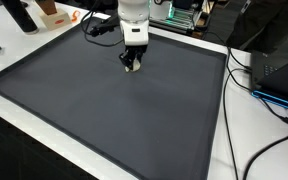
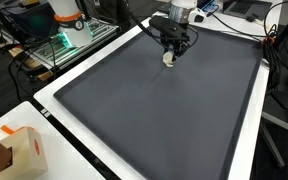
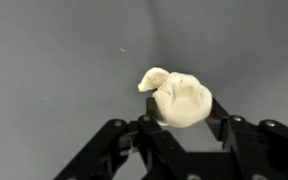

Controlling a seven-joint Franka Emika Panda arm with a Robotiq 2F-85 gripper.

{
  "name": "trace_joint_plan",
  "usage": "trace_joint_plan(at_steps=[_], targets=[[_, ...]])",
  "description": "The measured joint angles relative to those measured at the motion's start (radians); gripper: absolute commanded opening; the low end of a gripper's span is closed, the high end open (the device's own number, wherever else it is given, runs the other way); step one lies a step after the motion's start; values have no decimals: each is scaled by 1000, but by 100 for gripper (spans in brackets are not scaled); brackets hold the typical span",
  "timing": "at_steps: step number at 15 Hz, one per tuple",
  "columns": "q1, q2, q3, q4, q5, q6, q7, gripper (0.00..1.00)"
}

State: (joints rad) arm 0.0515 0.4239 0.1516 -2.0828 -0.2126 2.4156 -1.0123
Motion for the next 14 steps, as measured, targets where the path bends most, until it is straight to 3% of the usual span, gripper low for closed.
trace_joint_plan(at_steps=[2, 4, 14], targets=[[0, 0, 0, 0, 0, 4, -12, 7], [0, -1, 0, 1, 0, 6, -21, 1], [0, -1, 0, 1, 0, 7, -56, 3]])
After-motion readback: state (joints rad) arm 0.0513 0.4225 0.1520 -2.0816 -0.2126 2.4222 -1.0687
